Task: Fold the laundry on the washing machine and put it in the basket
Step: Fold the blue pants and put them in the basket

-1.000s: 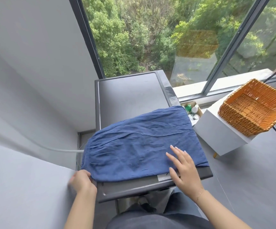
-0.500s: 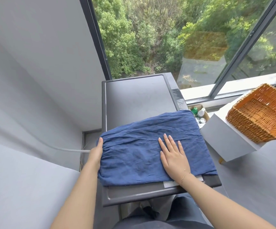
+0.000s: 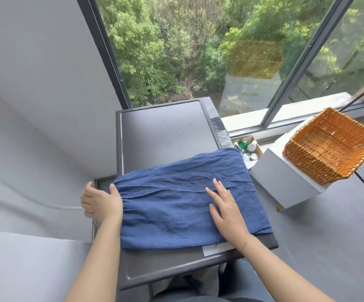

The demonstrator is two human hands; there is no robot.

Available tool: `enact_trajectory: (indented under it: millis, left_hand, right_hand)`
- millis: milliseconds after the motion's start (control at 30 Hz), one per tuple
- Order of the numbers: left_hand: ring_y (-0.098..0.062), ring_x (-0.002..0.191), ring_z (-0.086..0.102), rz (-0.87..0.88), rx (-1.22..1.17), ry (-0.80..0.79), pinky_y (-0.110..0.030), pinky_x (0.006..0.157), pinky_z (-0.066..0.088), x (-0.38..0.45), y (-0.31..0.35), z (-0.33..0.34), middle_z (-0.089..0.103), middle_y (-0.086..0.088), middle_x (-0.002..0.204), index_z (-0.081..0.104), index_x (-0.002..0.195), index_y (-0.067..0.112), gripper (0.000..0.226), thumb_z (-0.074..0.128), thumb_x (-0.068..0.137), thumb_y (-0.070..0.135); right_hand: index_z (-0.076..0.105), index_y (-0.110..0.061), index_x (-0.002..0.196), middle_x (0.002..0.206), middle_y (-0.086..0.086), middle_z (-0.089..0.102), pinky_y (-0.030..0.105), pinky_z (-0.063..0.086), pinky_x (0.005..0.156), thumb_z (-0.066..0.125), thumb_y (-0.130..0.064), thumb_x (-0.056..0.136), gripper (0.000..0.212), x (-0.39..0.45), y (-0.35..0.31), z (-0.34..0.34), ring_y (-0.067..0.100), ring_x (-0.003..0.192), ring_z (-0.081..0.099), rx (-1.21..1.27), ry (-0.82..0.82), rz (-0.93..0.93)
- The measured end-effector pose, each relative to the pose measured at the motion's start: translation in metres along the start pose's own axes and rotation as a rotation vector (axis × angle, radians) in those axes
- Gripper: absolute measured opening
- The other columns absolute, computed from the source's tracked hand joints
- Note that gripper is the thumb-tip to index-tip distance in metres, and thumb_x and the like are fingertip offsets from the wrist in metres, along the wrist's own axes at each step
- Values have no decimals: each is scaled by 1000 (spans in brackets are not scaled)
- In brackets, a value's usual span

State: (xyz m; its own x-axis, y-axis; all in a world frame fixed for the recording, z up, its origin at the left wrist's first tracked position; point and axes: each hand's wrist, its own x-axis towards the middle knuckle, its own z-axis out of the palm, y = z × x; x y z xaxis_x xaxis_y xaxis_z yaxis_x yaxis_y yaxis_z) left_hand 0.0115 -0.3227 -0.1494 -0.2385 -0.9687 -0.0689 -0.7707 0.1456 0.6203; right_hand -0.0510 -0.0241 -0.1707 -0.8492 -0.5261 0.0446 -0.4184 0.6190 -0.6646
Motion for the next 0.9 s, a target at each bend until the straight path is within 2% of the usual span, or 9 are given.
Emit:
enact_trajectory:
  millis: [100,200,267,400,500,600,700,800,900]
  left_hand:
    - [-43,132,35,419,42,0,-57,102,29,-41,34,16,36,-23,146,48,132,3,52,66,84,13]
    - [-33,135,35,759,85,-277,-51,107,28,-94,73,46,35,-15,149,49,134,10,45,59,91,20]
    - [-25,139,31,908,138,-438,-44,112,23,-122,93,68,32,-7,152,46,137,16,43,52,96,26]
    - [-18,142,26,869,268,-532,-37,115,19,-138,131,105,28,-1,154,39,142,19,45,43,99,32]
    - [-21,139,28,773,278,-549,-39,112,24,-133,152,116,33,-5,151,41,140,16,45,48,98,29]
    - [-24,140,26,774,305,-530,-39,111,23,-139,157,121,35,-8,149,49,134,15,42,54,94,28]
    - [-25,147,7,802,376,-495,-42,118,7,-165,155,124,15,-9,158,38,143,19,51,51,96,33]
    - [-23,148,-6,844,451,-575,-44,118,-3,-203,150,130,-3,-6,161,22,151,22,56,38,100,40]
    - [-21,148,-13,919,525,-654,-46,117,-8,-234,143,141,-14,-1,160,12,153,27,66,3,92,51]
  right_hand:
    - [54,-19,131,150,-13,28,20,19,114,47,-1,94,42,-1,4,-26,2,141,19,206,211,208]
    - [60,-17,121,141,-7,42,26,32,107,46,5,90,40,2,23,-54,7,132,36,338,331,427]
    - [62,-18,116,133,-4,51,22,35,100,44,4,89,39,6,35,-67,7,122,45,417,331,551]
    - [63,-16,99,115,8,65,26,45,85,47,-1,91,24,11,59,-83,16,99,59,701,376,857]
    - [56,-5,116,135,23,51,34,39,93,47,-1,94,25,6,73,-95,26,113,52,929,426,1190]
    - [34,2,141,151,17,30,40,30,109,42,-6,98,45,-2,79,-109,29,137,35,1262,316,1546]
    - [35,-2,140,146,12,40,36,34,108,45,-8,97,45,-5,100,-108,25,132,44,1536,224,1822]
    - [52,-9,118,118,5,57,40,51,82,61,-10,88,31,-12,137,-95,20,103,61,1648,188,2021]
    - [54,-8,110,116,2,62,35,49,91,61,-3,83,28,-13,159,-94,19,107,62,1762,179,2020]
